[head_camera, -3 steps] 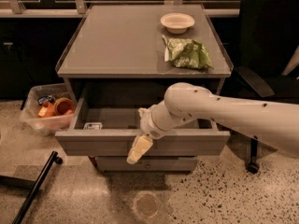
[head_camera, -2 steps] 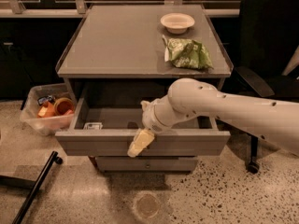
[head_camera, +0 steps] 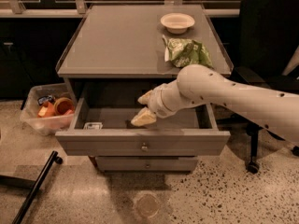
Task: Open top drawer
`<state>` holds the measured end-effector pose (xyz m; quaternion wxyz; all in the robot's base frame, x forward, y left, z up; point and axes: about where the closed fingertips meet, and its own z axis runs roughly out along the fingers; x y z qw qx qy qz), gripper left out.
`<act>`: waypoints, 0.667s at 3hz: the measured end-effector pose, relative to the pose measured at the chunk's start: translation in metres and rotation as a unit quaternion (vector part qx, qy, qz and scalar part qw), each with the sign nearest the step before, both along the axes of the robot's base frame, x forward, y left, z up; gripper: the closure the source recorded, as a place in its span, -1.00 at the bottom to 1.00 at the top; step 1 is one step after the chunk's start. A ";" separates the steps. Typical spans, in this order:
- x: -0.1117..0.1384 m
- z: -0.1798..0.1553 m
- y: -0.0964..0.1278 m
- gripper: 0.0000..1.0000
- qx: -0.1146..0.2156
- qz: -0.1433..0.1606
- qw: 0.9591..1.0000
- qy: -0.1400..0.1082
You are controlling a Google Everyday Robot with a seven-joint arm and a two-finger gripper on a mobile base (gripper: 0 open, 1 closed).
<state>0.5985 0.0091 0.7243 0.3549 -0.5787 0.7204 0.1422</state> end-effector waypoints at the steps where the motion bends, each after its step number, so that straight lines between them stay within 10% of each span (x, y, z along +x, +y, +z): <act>1: 0.024 -0.001 -0.003 0.31 0.016 -0.007 1.000 -0.004; 2: 0.041 -0.016 -0.001 0.77 0.022 -0.007 1.000 0.005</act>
Offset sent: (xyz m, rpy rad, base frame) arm 0.0619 -0.0014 -0.0320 0.0582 0.0273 -0.0231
